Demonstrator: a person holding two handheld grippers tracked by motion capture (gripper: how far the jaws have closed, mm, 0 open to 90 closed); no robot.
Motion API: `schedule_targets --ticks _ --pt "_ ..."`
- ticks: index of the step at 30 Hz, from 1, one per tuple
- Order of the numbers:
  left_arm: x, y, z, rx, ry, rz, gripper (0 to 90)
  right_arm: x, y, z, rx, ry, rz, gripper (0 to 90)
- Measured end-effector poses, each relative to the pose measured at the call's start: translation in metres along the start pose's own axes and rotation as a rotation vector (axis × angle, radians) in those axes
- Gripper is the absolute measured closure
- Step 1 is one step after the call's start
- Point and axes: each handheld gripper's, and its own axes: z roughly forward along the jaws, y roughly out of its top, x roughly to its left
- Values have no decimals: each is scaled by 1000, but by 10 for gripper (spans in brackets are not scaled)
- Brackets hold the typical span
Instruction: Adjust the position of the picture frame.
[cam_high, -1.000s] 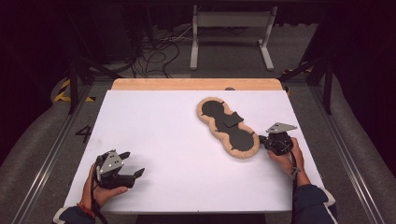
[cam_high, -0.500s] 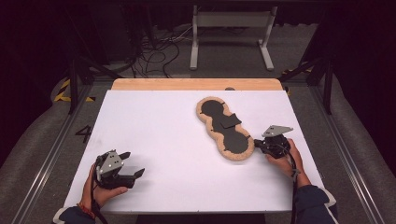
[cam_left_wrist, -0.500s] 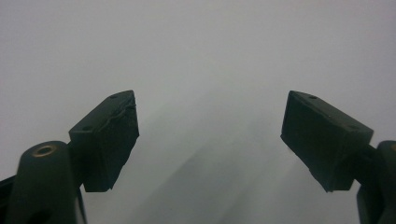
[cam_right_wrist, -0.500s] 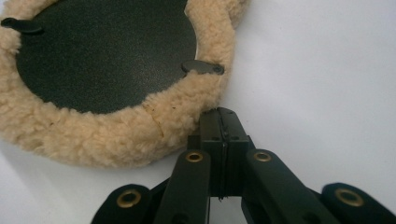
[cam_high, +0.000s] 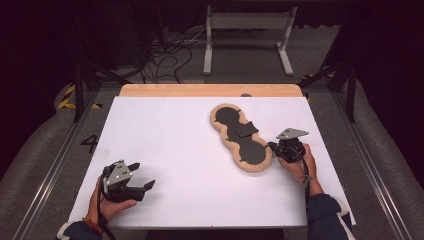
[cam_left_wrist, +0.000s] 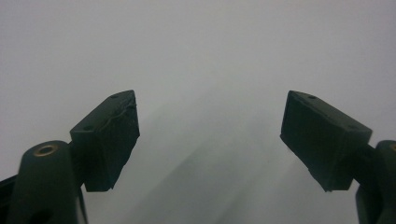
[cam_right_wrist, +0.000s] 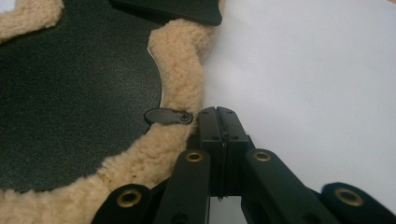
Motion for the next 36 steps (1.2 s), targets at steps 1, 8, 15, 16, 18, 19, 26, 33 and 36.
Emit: schedule_targets --ticks 1,8,15,16,18,19,26,33,36 --pt "0 0 0 2 -2 -4 212 0 0 0 -2 4 2 900" --pt "-2 2 1 3 -26 19 411 -1 0 -4 -16 34 -13 900" --pt "-4 11 9 13 -55 33 770 0 0 -3 -13 74 -15 900" --pt "-4 14 11 14 -63 39 812 1 1 -2 -10 86 -19 900" --pt "-5 18 16 17 -80 41 878 5 2 -2 -6 111 -42 900" --pt "-5 20 18 21 -83 46 894 7 3 -2 -3 116 -53 900" --pt "0 31 36 40 -95 37 897 21 7 -2 14 174 -88 900" --pt "-2 41 48 37 -122 44 866 42 11 1 13 221 -123 900" --pt "-2 43 52 43 -126 44 863 56 14 4 24 239 -165 900"
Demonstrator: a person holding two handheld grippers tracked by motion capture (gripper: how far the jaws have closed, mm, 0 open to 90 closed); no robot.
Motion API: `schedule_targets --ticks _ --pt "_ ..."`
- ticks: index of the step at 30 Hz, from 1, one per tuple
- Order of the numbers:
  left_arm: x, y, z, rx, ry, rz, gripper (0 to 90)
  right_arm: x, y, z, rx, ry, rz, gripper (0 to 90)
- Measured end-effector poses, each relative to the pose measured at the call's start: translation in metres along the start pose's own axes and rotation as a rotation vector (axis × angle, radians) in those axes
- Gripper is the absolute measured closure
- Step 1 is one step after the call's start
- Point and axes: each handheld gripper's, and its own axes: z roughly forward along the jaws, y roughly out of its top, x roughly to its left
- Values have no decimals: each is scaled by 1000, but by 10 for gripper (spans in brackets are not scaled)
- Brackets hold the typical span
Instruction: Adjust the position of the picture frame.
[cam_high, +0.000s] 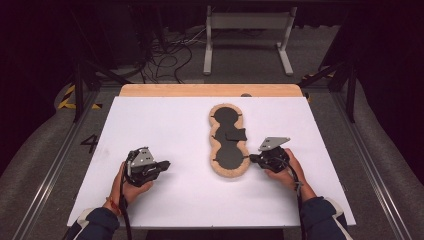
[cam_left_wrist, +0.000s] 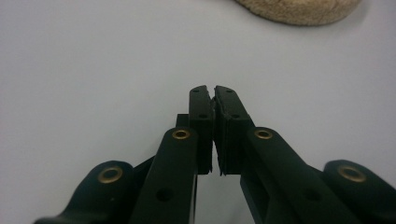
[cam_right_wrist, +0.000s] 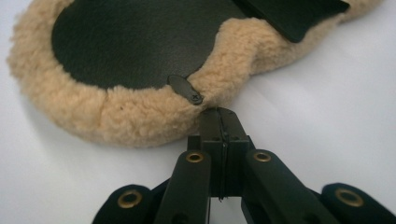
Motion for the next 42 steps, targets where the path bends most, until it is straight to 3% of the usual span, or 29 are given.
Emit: schedule_targets --ticks 4,11,17,28,32,42 --pt "0 0 2 7 -4 3 873 19 10 9 -8 41 -39 900" --pt "2 -1 2 13 -6 0 874 49 29 27 -22 78 -59 900" --pt "3 -1 3 14 5 -6 864 65 42 40 -30 78 -68 900" --pt "4 4 8 8 7 -14 853 79 56 55 -42 60 -72 900" --pt "6 7 7 -15 16 -42 840 80 58 58 -50 62 -63 900" --pt "14 4 2 -15 85 -119 770 92 71 71 -56 33 -57 900"
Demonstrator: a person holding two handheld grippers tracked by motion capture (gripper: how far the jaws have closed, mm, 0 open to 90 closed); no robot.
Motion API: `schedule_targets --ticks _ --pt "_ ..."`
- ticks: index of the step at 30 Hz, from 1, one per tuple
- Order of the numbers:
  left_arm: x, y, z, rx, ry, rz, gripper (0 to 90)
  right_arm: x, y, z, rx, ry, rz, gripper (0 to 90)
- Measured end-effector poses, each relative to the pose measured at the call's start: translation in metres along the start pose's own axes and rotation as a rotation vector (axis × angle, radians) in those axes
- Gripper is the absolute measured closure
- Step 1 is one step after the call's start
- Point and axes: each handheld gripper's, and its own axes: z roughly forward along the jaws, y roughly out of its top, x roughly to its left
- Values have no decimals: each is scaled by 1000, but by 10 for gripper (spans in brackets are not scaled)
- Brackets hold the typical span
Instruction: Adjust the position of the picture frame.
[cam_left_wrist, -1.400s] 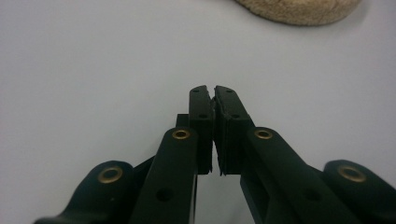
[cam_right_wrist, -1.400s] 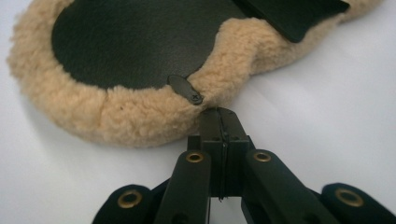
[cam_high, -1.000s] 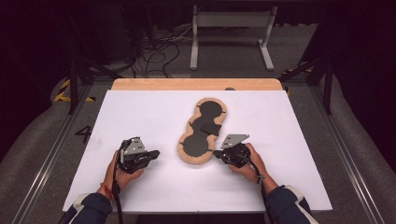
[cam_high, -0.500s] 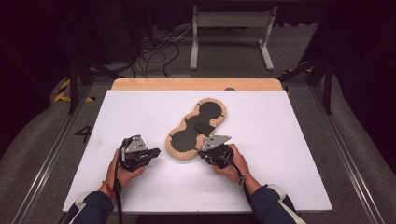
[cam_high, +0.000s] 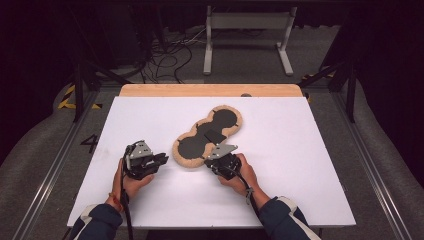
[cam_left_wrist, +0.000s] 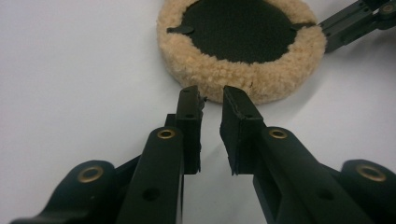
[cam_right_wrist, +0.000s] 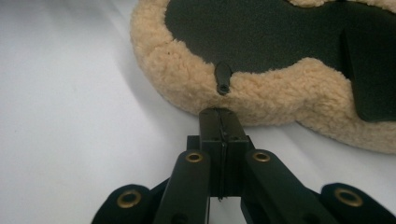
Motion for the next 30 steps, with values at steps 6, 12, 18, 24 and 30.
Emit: schedule_targets --ticks 6,12,18,24,30 --pt "2 2 1 3 21 0 773 0 2 2 -4 6 5 900" --pt "2 2 3 18 -15 12 856 -26 -2 -20 -42 -8 39 900" --pt "3 1 5 38 -22 1 851 -116 -6 -62 -99 -191 215 900" --pt "3 0 5 40 -26 -15 848 -175 0 -54 -63 -272 301 900" --pt "-4 2 8 40 -45 -24 850 -198 6 -28 2 -261 300 900"
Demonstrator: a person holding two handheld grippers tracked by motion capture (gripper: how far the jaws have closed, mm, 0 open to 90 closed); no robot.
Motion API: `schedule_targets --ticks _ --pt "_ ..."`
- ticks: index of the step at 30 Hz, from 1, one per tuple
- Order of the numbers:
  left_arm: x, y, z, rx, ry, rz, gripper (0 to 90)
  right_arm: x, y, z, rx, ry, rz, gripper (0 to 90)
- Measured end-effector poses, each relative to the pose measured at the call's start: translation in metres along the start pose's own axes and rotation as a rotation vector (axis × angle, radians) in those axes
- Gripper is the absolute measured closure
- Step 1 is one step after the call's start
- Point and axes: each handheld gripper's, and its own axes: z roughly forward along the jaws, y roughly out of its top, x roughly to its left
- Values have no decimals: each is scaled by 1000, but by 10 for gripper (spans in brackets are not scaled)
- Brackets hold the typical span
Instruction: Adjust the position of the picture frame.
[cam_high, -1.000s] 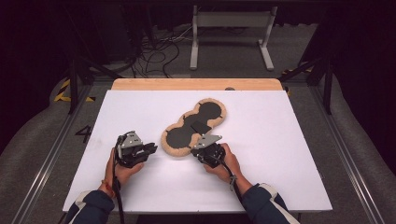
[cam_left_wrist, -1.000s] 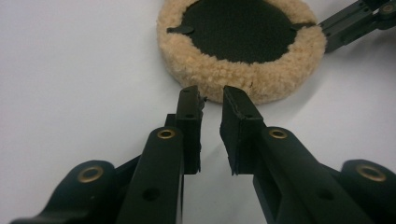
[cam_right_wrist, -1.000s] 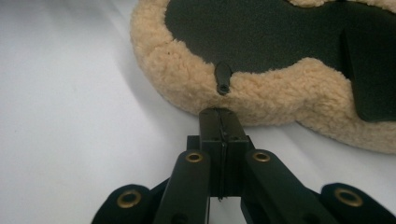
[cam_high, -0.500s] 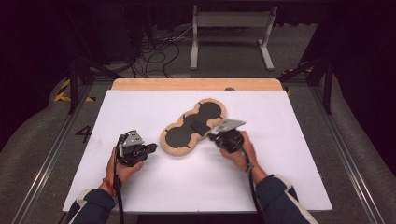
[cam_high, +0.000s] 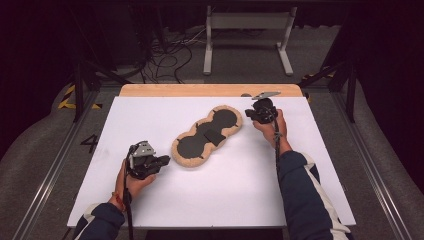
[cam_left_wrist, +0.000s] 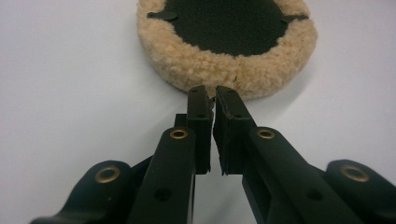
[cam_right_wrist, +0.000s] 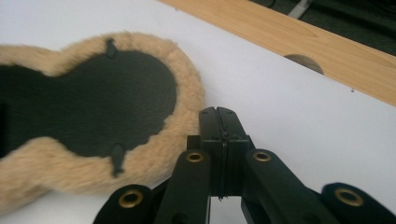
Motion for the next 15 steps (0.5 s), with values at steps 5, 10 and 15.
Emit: schedule_targets --ticks 5,10,15 --pt "-7 1 4 8 2 -8 850 -1 5 21 29 -2 -2 900" --pt "-16 3 13 34 17 -6 840 -4 8 37 52 14 15 900" --pt "-18 3 17 40 20 -22 827 -7 10 51 69 10 23 900"
